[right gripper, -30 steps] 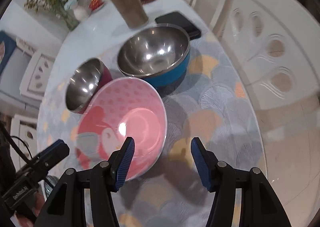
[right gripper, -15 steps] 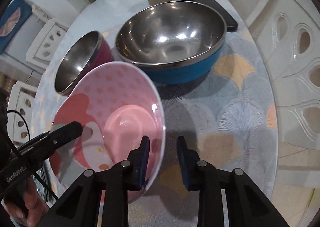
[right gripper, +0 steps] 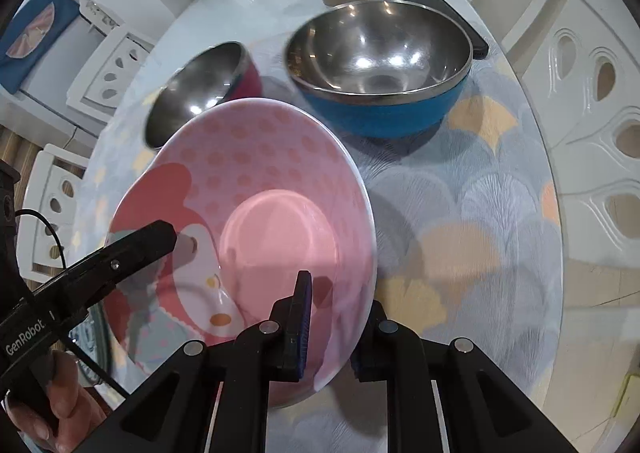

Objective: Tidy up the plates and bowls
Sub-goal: 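Lift the pink polka-dot bowl with both grippers toward the plate stack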

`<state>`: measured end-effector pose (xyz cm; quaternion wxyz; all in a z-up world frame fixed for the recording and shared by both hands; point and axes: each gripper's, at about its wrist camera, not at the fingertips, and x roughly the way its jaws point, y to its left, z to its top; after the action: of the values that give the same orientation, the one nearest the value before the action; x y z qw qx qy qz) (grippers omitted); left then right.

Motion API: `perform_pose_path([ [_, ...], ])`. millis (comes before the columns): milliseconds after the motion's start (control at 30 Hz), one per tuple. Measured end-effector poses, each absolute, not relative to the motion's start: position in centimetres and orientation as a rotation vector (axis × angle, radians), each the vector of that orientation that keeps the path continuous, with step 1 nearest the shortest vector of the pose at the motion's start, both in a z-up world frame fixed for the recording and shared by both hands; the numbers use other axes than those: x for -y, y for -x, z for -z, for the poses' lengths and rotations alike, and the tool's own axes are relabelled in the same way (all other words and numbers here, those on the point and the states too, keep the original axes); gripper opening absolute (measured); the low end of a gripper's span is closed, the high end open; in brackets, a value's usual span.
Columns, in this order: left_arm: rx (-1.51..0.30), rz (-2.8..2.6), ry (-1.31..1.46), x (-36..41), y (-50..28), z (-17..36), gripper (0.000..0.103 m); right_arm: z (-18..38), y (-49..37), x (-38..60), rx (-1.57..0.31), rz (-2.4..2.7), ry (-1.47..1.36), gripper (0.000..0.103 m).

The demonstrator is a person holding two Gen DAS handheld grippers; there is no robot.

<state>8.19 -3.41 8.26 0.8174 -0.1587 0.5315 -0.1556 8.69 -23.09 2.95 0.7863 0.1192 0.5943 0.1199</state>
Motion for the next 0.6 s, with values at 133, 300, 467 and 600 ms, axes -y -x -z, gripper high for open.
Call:
perform_pose_path([
  [133,-1.087,0.335,0.342,2.3,-5.9,-10.7,0.015,-4.9,-6.8,22.3,-1.268,-0.263,-0.280,0.015],
  [300,-1.041,0.337,0.365,0.5,-2.5,-13.2,0.015,-7.9,-4.0,20.6,-1.237,-0.271,-0.284,0.015],
  [467,-1.047,0.331,0.373,-0.9,1.0,-13.1,0.015,-9.3,0.2,18.9,-1.230,-0.258,-0.265,0.016],
  [600,-1.101,0.317,0.382,-1.8,3.5,-11.2,0.015,-8.0,3.4,17.6,-1.274,-0.234,-0.270,0.017],
])
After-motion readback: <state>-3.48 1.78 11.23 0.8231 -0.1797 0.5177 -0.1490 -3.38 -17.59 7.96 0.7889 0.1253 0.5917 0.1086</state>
